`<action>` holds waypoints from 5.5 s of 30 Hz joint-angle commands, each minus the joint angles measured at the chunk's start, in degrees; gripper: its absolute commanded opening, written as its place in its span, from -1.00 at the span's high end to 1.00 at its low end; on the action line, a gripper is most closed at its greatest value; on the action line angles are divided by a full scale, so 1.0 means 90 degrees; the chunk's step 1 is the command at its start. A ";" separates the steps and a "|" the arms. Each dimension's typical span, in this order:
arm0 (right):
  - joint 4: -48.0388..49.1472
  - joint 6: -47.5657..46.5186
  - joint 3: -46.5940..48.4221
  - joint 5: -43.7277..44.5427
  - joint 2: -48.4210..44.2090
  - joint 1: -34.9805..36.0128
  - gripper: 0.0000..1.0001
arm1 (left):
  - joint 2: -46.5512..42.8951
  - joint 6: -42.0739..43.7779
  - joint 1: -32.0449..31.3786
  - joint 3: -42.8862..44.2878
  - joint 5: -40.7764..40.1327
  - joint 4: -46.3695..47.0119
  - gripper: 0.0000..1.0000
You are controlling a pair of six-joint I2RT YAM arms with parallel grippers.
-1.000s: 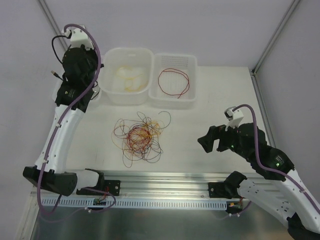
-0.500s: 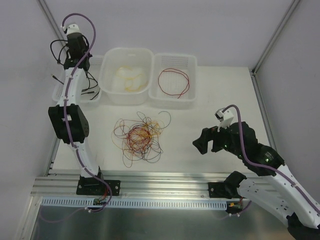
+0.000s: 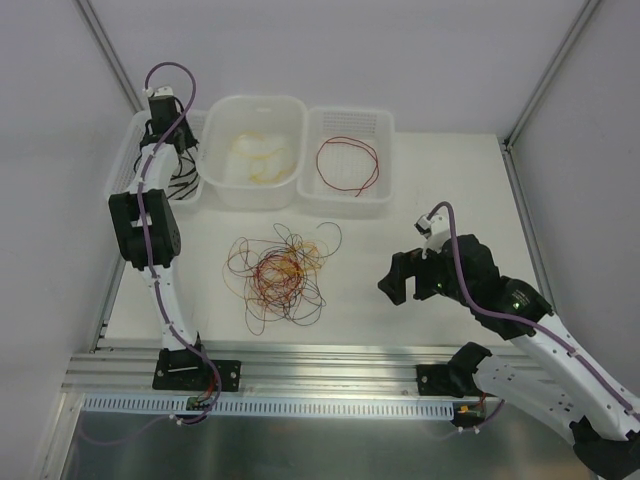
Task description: Untangle the cables
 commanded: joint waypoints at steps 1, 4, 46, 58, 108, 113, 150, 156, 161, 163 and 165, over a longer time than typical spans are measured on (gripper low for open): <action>0.0219 -0.0080 0.0060 -0.0119 -0.0024 -0.0003 -0.99 | -0.0406 -0.0228 -0.0028 0.0002 0.0510 0.0272 0.44; 0.0189 -0.0051 0.0089 -0.0139 -0.0053 -0.0003 -1.00 | -0.0747 -0.0375 -0.0018 -0.0144 0.0345 0.0243 -0.28; 0.2955 0.0996 0.0616 -0.0237 0.4912 0.1852 0.99 | -0.7360 -0.3499 -0.3622 -0.8309 0.1419 -0.0812 -0.65; -0.0377 -0.0128 0.2334 0.2806 0.1257 0.1843 0.99 | -0.7858 -0.3656 -0.3622 -0.8455 0.1008 -0.0763 -0.61; -0.0192 0.1405 -0.0624 0.3270 0.0757 -0.1233 0.83 | -0.7419 -0.3627 -0.4393 -0.8418 0.1583 0.0028 -0.86; -0.0036 0.1307 -0.0673 0.3026 0.0874 -0.1302 0.81 | -0.6482 -0.3899 -0.4637 -0.7880 0.1136 0.0038 -0.79; -0.0875 0.1083 -0.0039 0.2841 0.0513 -0.4476 0.46 | -0.8423 -0.1392 -0.3710 -0.4131 -0.4002 -0.3750 1.00; -0.0328 0.0155 0.0352 -0.0126 0.0718 -0.3514 -0.21 | -0.8542 -0.1400 -0.3729 -0.3953 -0.1809 -0.3858 1.00; -0.0104 0.0379 0.0791 0.0543 0.0962 -0.1549 -0.50 | -0.8483 -0.1625 -0.3768 -0.4032 -0.1063 -0.3859 1.00; 0.0061 0.0477 0.1045 0.0671 0.1186 -0.0816 -0.51 | -0.8483 -0.1664 -0.3778 -0.4002 -0.0878 -0.3859 1.00; 0.0276 0.0525 0.1240 0.0643 0.1604 -0.0115 -0.52 | -0.8492 -0.1693 -0.3778 -0.3983 -0.0779 -0.3859 1.00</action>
